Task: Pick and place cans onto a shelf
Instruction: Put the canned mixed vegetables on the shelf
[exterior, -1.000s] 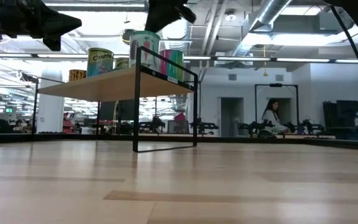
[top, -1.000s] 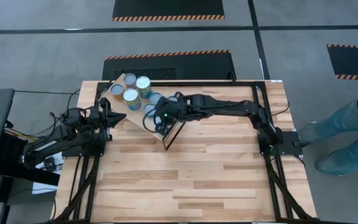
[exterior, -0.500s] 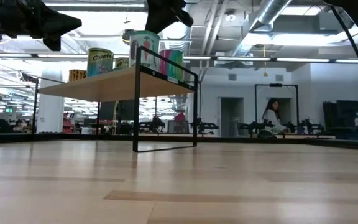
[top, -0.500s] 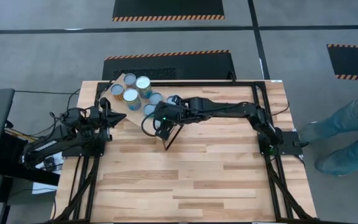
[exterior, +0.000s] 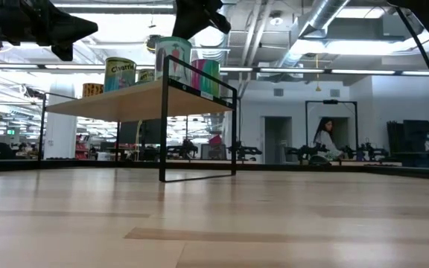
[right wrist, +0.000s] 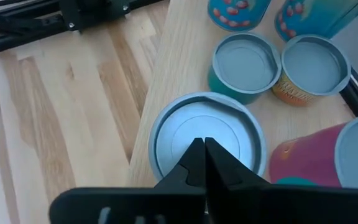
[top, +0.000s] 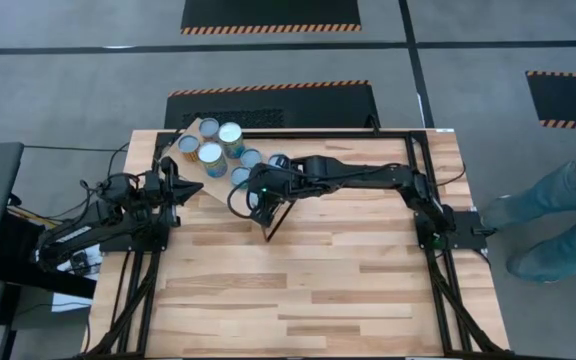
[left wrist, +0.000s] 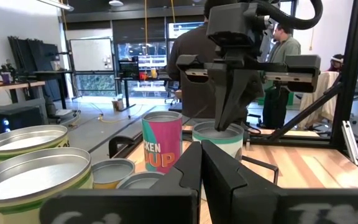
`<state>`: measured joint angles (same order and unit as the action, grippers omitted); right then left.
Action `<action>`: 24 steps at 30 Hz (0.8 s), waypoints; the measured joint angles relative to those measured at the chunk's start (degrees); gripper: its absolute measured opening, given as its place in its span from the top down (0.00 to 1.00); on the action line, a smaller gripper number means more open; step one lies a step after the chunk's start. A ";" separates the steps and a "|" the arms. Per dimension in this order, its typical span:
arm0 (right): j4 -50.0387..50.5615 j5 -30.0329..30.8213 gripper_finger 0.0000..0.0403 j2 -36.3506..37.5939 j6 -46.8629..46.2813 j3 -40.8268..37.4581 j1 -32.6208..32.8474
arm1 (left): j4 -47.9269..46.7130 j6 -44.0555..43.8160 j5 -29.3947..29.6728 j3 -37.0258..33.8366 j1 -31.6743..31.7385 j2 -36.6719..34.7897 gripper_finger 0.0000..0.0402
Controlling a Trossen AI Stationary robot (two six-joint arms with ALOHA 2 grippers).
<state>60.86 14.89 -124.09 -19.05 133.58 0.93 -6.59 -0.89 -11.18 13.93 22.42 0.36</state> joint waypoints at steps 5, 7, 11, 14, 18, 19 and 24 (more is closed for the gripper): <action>0.27 -1.48 0.98 -0.42 -0.49 0.05 -0.41 | 0.00 0.00 0.00 0.00 0.00 0.00 1.00; -0.22 -1.41 0.98 -1.18 -0.57 0.11 -0.61 | 0.01 0.00 -0.02 0.00 0.02 0.00 1.00; 0.01 -1.54 0.97 -2.17 -0.56 0.35 -0.81 | 0.00 0.00 -0.02 0.00 0.01 0.00 1.00; -0.46 -1.08 0.97 -2.43 -0.04 0.28 -0.85 | 0.02 0.00 -0.02 0.00 0.02 0.00 1.00; -0.58 -1.26 0.97 -2.45 0.02 0.24 -1.13 | 0.02 0.00 -0.04 0.00 0.01 0.00 1.00; -0.57 -1.24 0.97 -2.45 0.00 0.24 -1.17 | 0.02 0.00 -0.05 0.00 0.00 0.00 1.00; -0.36 -1.39 0.97 -2.29 -0.39 0.17 -1.42 | 0.02 0.01 -0.07 0.00 0.01 0.00 1.00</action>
<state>60.50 13.50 -126.39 -19.44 133.75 -0.49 -6.57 -0.87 -11.25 13.93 22.43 0.36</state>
